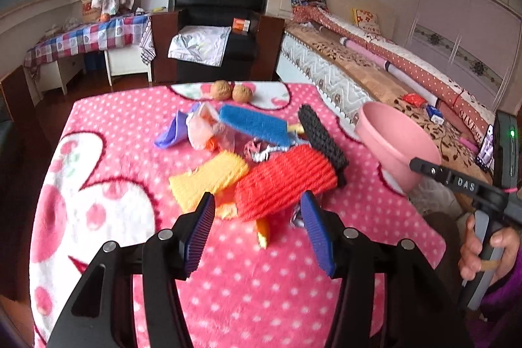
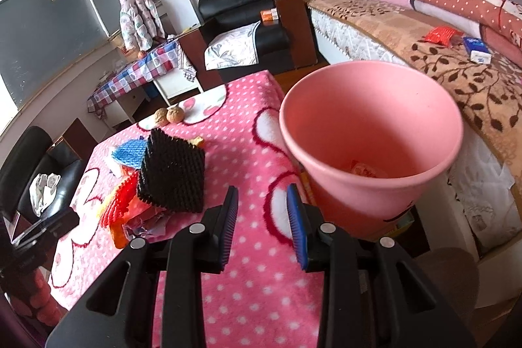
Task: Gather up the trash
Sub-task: 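Move both tools back over the table toward the mesh fruit sleeves, then grasp the red mesh sleeve with the left tool while the right tool grasps the black mesh sleeve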
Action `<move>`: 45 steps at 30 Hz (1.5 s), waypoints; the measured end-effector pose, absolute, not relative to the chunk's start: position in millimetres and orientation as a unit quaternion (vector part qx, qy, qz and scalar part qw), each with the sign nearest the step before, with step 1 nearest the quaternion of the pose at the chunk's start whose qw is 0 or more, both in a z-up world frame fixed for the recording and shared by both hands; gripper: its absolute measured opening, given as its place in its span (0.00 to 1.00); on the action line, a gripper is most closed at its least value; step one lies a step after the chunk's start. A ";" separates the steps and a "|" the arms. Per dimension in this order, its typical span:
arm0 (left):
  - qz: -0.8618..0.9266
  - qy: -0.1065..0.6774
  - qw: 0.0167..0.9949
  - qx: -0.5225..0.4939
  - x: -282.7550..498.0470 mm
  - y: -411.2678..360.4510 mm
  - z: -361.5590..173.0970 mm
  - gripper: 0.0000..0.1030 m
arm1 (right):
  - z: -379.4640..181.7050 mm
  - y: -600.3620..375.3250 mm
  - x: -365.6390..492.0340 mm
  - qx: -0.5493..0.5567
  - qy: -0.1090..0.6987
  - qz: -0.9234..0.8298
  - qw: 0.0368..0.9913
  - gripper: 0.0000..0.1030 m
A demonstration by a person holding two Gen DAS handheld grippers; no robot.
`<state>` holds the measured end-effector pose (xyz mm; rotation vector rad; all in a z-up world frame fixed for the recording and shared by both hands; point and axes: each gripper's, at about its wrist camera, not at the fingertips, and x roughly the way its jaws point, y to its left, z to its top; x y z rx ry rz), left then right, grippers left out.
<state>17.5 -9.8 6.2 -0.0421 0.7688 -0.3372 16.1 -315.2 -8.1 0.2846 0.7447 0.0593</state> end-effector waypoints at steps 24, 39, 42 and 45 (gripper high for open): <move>-0.216 0.353 0.906 0.086 50.2 -74.4 -17.3 0.35 | -7.3 -289.6 28.7 0.142 0.378 0.088 0.911 0.30; -0.210 0.358 0.910 -0.005 49.9 -29.0 -11.5 0.00 | -4.6 -220.4 61.3 0.106 0.394 0.166 0.898 0.32; -0.213 0.359 0.909 -0.009 46.5 -22.2 -9.4 0.00 | -9.3 -209.1 69.4 0.082 0.402 0.160 0.898 0.32; -0.214 0.361 0.907 -0.011 43.9 -17.8 -9.5 0.21 | -15.0 -201.9 75.4 0.061 0.407 0.150 0.899 0.32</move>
